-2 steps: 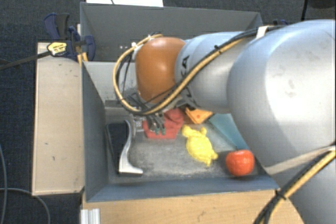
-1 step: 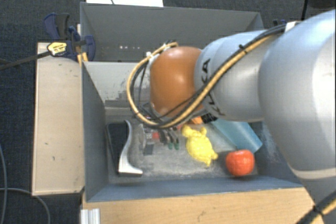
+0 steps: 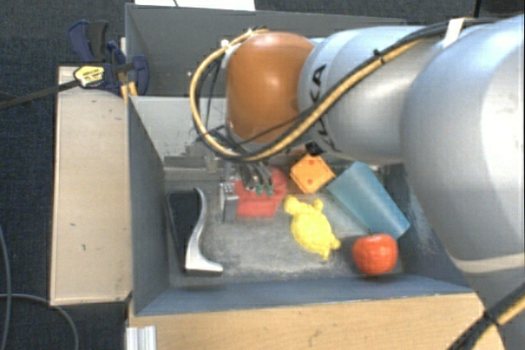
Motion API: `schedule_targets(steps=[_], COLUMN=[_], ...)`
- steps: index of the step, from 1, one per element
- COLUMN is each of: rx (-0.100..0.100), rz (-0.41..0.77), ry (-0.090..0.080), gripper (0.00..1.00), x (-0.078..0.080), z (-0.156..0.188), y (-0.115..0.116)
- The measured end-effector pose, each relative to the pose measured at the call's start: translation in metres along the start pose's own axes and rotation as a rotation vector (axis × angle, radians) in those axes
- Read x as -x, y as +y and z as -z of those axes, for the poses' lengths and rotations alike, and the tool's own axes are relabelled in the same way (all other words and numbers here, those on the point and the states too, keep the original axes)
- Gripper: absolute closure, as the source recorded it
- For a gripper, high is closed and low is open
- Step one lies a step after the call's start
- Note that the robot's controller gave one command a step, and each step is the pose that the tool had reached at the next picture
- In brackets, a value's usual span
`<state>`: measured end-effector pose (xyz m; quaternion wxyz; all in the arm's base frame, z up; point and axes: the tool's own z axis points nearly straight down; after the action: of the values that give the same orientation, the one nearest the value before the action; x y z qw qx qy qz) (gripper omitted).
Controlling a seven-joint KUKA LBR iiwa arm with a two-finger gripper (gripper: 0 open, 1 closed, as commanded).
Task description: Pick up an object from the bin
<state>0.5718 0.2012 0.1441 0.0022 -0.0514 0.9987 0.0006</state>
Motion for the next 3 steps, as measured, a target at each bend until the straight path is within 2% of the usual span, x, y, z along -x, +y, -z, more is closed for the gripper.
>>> schedule_targets(steps=[1,2,3], rx=[0.0,0.0,0.0], rz=[0.0,-0.055,-0.151], ry=[0.001,0.006,0.002], gripper=[0.0,0.0,0.0], x=[0.0,-0.024,-0.012], z=[-0.001,0.017,0.035], y=[0.0,-0.031,-0.058])
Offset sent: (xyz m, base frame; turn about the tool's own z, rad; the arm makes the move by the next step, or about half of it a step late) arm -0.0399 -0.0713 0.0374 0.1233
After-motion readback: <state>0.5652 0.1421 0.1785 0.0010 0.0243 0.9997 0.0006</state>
